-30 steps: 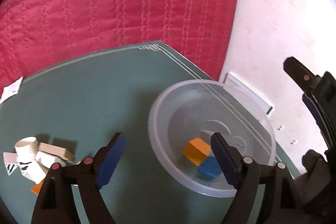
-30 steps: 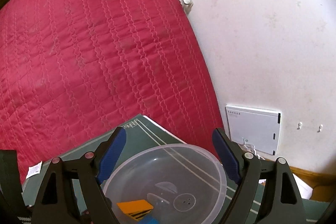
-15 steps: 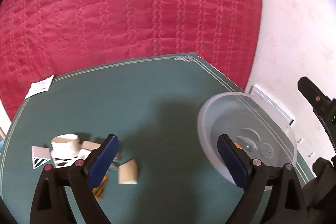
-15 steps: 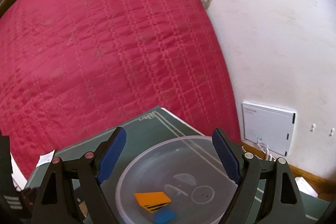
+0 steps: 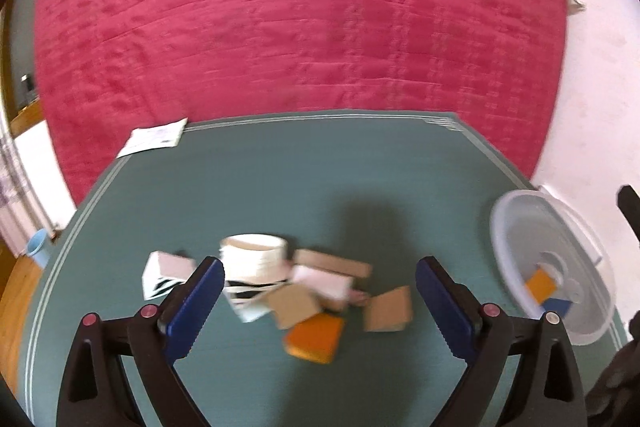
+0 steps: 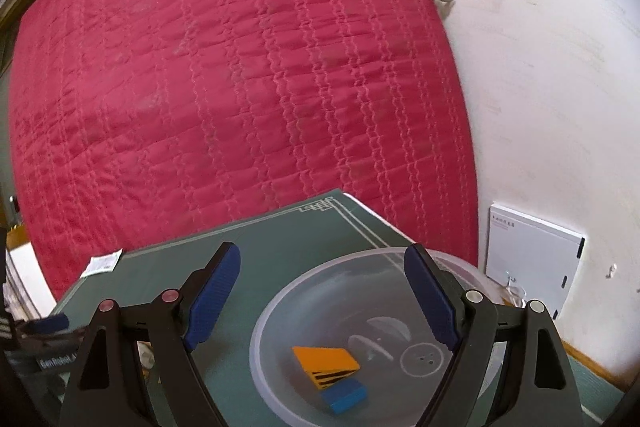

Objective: Organize rigid objects
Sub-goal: 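Move the open left tool to the white cube with a pink face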

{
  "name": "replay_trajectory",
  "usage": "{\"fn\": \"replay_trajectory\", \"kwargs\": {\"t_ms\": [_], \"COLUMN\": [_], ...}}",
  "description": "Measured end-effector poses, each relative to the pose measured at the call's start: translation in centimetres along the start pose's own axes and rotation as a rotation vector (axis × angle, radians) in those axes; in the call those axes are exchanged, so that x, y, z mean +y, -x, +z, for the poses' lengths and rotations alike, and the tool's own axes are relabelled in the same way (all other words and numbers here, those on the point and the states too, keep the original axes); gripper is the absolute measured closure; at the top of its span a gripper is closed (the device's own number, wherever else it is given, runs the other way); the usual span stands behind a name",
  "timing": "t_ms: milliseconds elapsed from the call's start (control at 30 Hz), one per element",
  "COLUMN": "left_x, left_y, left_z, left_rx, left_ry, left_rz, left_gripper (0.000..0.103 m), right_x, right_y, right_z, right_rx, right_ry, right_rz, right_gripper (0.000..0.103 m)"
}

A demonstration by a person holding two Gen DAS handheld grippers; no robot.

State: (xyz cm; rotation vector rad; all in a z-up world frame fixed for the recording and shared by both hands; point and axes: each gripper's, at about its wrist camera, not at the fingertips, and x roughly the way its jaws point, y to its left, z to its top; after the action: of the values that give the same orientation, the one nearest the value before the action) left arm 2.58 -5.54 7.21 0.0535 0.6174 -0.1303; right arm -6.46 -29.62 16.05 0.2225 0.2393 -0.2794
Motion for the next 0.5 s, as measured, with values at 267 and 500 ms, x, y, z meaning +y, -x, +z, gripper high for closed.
{"fn": "replay_trajectory", "kwargs": {"t_ms": [267, 500], "left_x": [4.7, 7.0], "left_y": [0.1, -0.4], "left_z": [-0.6, -1.2], "left_rx": [0.004, 0.022], "left_ry": [0.071, 0.094], "left_rz": [0.092, 0.145], "left_gripper": [0.005, 0.005], "right_x": [1.8, 3.2], "right_y": [-0.1, -0.4], "right_z": [-0.7, -1.5], "right_rx": [0.018, 0.056], "right_ry": [0.069, 0.130], "right_rz": [0.049, 0.124], "right_gripper": [0.018, 0.018]}}
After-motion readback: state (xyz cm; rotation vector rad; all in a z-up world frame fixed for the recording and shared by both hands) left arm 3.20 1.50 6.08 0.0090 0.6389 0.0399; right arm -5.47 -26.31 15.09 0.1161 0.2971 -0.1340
